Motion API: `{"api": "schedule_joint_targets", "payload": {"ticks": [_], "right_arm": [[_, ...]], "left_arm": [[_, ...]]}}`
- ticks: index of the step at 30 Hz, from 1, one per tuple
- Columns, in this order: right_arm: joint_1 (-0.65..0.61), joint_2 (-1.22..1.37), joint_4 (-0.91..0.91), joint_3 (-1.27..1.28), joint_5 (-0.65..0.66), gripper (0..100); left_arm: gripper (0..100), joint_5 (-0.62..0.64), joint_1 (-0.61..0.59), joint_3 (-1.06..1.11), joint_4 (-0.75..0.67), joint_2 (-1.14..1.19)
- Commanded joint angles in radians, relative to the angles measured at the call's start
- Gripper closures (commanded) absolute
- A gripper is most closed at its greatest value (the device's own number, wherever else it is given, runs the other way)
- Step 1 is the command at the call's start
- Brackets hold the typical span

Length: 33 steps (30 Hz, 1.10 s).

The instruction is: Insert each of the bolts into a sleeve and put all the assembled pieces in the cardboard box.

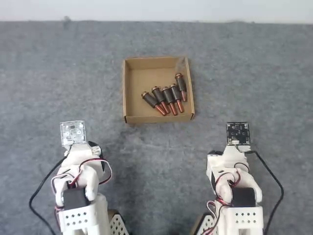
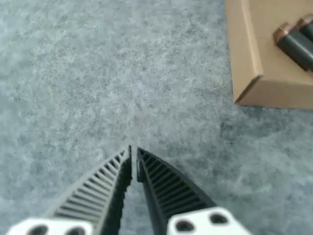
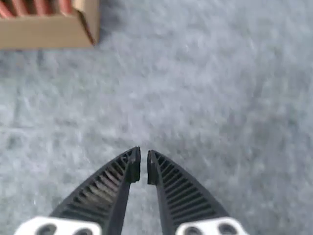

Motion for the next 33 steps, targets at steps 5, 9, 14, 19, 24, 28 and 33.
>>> {"api": "schedule_joint_targets", "payload": {"ticks": [5, 9, 14, 19, 24, 28, 33], "right_arm": [[0.016, -0.016, 0.101, 0.017, 0.015, 99.0], [0.016, -0.016, 0.101, 0.017, 0.017, 99.0], [0.016, -0.016, 0.101, 0.017, 0.017, 99.0], [0.016, -0.016, 0.101, 0.017, 0.017, 99.0], [0.016, -0.016, 0.101, 0.017, 0.017, 99.0], [0.016, -0.016, 0.101, 0.017, 0.017, 99.0], [0.016, -0.016, 0.101, 0.017, 0.017, 99.0]], "left_arm": [[99, -0.009, 0.002, -0.01, 0.005, 0.0], [99, -0.012, -0.037, -0.01, 0.0, -0.002], [99, -0.012, -0.207, -0.01, -0.021, -0.008], [99, -0.017, -0.319, -0.01, -0.104, -0.008], [99, -0.112, -0.256, -0.01, -0.018, -0.008], [99, -0.117, -0.196, -0.01, -0.025, -0.008], [99, -0.117, -0.025, -0.01, -0.025, -0.008]]}}
